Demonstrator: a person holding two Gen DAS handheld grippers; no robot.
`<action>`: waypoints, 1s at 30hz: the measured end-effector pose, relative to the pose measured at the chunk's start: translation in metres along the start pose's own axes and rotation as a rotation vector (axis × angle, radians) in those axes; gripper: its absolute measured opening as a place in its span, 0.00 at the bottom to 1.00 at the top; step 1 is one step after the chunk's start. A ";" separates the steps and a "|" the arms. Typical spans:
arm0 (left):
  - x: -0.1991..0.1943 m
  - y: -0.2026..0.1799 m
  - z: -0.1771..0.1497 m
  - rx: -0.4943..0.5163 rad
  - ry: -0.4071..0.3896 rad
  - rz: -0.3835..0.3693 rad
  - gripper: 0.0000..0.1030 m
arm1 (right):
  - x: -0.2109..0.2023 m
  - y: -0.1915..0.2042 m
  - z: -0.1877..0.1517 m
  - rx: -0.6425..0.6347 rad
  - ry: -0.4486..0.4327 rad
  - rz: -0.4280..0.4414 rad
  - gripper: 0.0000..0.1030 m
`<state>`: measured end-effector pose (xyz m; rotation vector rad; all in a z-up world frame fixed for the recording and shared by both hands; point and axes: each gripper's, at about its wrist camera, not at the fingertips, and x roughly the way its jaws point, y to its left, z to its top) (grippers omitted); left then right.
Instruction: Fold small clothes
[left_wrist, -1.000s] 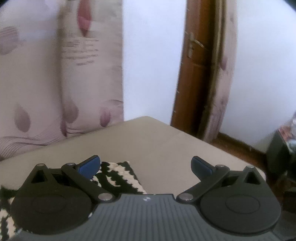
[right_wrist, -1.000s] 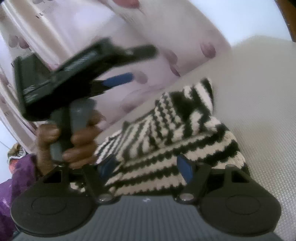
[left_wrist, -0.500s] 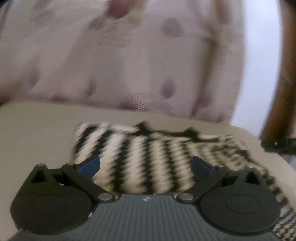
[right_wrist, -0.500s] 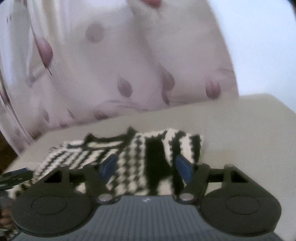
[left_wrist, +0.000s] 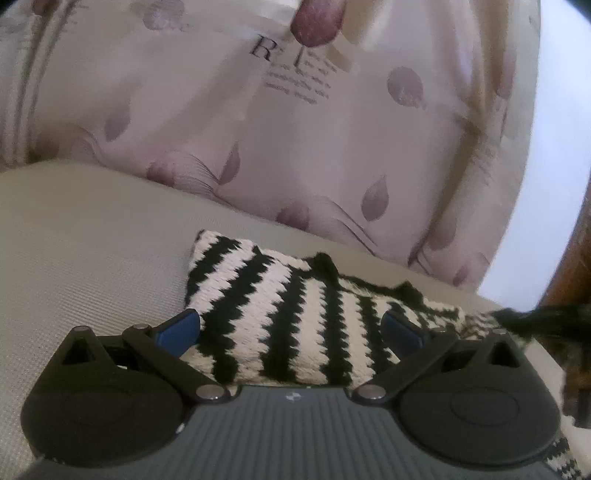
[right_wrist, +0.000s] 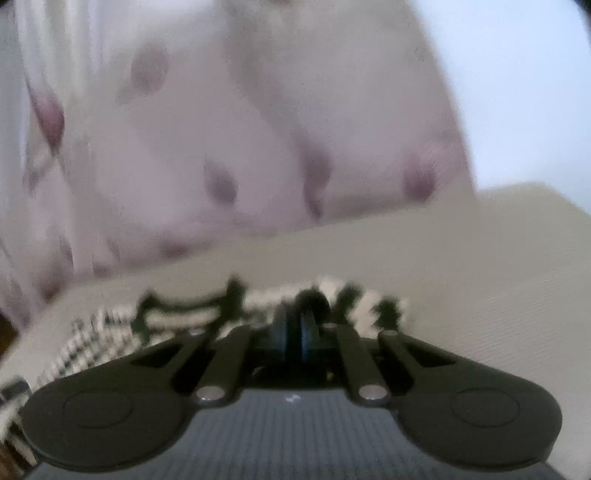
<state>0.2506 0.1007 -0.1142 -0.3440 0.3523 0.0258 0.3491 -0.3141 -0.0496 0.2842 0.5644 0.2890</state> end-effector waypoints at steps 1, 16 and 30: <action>0.000 0.001 0.000 -0.008 -0.001 0.003 1.00 | -0.006 -0.005 -0.001 0.013 -0.023 -0.019 0.07; 0.010 0.021 0.001 -0.115 0.066 0.033 1.00 | 0.025 -0.040 -0.018 0.151 0.119 0.051 0.48; 0.009 0.022 0.001 -0.129 0.062 0.051 1.00 | 0.005 -0.001 0.022 0.162 -0.085 0.122 0.13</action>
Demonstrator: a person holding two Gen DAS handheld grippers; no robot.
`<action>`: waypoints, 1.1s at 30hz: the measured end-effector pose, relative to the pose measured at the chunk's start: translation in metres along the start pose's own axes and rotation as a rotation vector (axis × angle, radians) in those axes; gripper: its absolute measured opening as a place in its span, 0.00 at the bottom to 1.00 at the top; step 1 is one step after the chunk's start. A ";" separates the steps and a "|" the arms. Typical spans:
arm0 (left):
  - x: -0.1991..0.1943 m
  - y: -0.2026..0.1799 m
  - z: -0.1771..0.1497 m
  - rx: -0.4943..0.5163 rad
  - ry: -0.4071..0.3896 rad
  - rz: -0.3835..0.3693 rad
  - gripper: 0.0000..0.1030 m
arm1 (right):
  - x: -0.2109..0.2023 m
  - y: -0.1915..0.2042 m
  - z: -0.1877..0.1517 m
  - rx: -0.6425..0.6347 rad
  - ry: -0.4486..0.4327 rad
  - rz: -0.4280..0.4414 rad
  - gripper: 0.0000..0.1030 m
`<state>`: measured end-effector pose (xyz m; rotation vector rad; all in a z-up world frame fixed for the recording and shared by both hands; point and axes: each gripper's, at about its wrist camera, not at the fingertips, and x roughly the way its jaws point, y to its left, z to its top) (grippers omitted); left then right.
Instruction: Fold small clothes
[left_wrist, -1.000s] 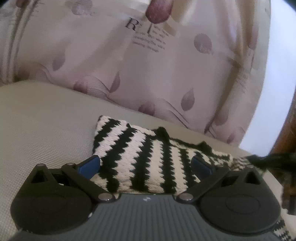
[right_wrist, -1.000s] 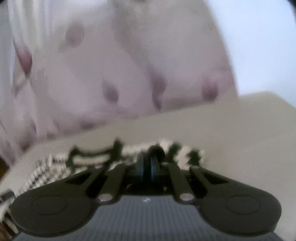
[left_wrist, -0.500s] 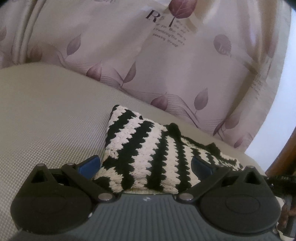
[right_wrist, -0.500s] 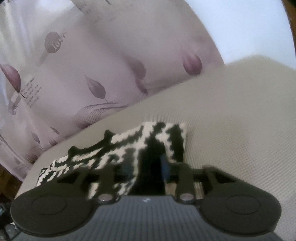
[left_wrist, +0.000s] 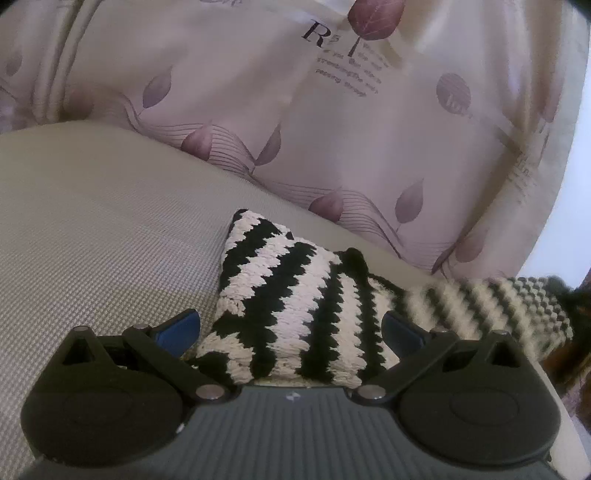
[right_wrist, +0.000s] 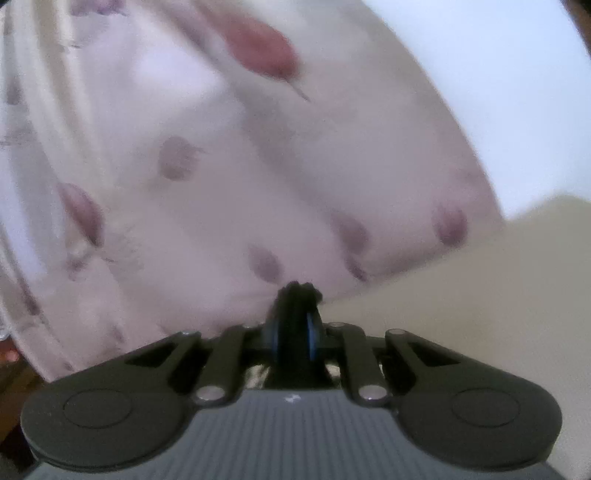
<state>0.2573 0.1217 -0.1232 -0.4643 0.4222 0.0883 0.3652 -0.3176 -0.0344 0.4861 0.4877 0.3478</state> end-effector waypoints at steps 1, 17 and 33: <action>0.000 0.000 0.000 -0.001 0.001 0.001 1.00 | 0.011 -0.012 -0.006 0.031 0.049 -0.037 0.13; 0.004 0.004 0.000 -0.020 0.021 0.008 1.00 | 0.004 -0.021 -0.031 -0.097 0.081 -0.222 0.21; 0.009 0.002 0.001 -0.010 0.062 0.014 1.00 | -0.073 -0.050 -0.049 -0.022 0.120 -0.147 0.27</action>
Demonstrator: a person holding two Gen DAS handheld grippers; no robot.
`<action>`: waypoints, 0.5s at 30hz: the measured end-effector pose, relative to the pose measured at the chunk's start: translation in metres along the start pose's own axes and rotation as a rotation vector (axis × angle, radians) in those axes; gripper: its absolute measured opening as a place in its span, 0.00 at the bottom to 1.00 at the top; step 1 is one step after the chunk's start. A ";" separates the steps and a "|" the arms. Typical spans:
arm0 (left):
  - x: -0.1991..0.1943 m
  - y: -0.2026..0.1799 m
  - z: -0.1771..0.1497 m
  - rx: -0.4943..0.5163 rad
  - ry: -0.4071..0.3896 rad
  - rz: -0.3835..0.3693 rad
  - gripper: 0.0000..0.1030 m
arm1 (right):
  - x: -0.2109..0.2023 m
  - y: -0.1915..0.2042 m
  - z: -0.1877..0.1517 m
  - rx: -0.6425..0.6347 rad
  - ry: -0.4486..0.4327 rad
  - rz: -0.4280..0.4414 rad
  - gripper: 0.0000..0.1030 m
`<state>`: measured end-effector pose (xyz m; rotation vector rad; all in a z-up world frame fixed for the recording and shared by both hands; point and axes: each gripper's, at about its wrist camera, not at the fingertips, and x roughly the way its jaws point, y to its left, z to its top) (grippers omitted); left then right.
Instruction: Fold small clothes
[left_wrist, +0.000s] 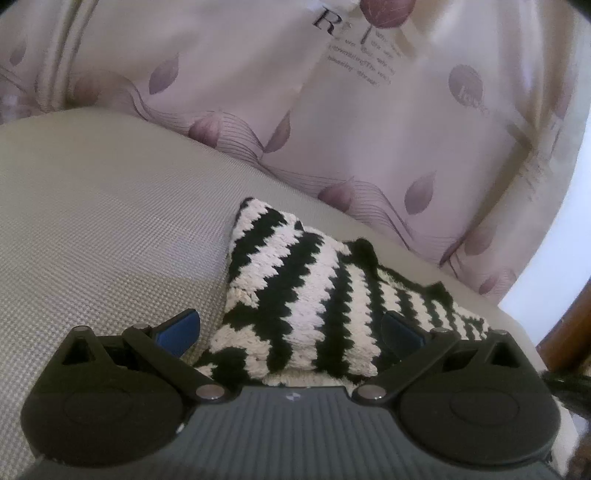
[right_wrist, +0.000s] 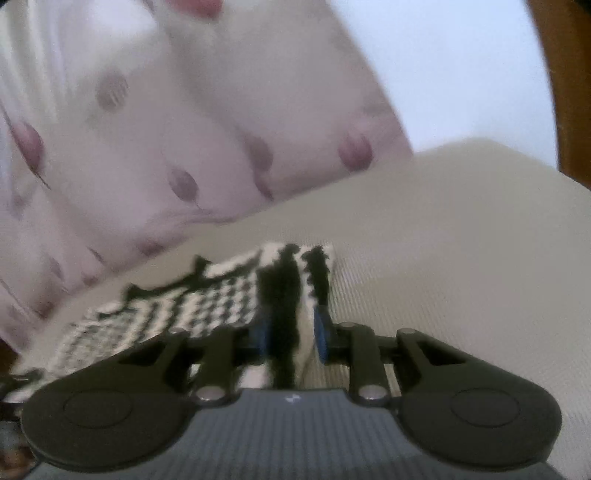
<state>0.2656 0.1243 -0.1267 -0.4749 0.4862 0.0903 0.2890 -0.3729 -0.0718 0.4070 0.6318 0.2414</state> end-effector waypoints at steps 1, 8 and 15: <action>0.001 -0.002 0.000 0.009 0.020 0.000 1.00 | -0.017 -0.003 -0.006 0.016 0.011 0.016 0.27; -0.055 -0.025 -0.024 0.169 0.039 -0.038 1.00 | -0.135 -0.022 -0.089 0.080 0.068 -0.002 0.30; -0.133 -0.028 -0.047 0.218 0.018 -0.096 1.00 | -0.182 -0.002 -0.140 0.109 0.064 0.079 0.31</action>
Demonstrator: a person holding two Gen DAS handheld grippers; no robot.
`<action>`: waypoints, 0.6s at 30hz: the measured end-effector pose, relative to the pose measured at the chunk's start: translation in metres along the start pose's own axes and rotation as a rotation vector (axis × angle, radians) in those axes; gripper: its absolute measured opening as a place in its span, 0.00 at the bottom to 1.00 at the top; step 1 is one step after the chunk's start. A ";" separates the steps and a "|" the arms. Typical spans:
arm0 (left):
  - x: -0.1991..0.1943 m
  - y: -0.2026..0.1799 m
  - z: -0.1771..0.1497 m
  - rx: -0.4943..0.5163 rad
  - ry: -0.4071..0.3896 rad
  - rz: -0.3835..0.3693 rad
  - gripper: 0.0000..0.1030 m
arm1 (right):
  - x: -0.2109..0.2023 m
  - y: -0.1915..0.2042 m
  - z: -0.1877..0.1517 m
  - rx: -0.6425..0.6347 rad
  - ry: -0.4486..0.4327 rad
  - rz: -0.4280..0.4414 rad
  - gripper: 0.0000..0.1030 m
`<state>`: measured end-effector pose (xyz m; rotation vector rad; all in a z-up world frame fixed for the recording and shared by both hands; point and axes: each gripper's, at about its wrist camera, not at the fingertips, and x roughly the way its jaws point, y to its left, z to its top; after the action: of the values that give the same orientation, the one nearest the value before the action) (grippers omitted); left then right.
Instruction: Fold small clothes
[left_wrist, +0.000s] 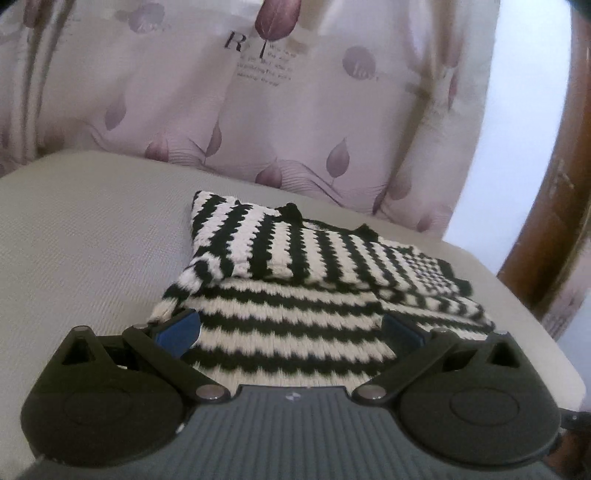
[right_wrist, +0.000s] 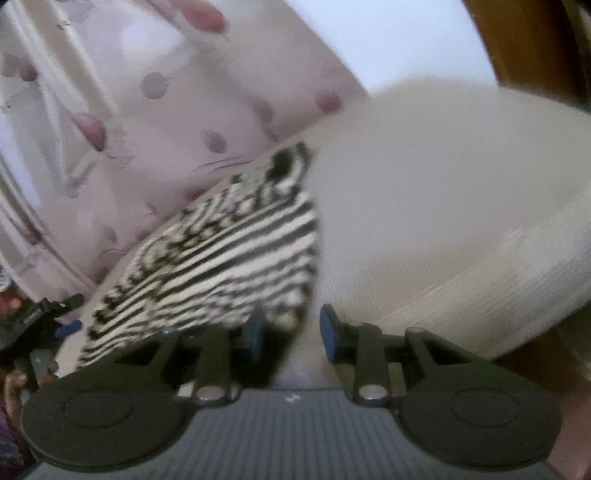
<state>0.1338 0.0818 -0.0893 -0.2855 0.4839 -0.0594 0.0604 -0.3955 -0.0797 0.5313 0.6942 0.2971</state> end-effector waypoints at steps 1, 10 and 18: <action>-0.008 0.002 -0.003 -0.006 0.003 -0.004 1.00 | 0.000 0.002 -0.003 0.001 0.002 0.020 0.31; -0.051 0.042 -0.025 -0.077 0.024 0.081 1.00 | 0.017 0.011 -0.012 0.075 -0.002 0.113 0.52; -0.055 0.070 -0.035 -0.168 0.105 0.060 1.00 | 0.003 -0.011 -0.014 0.218 -0.057 0.110 0.51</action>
<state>0.0684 0.1467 -0.1142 -0.4339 0.6029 0.0247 0.0547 -0.3982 -0.0963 0.7848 0.6466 0.3091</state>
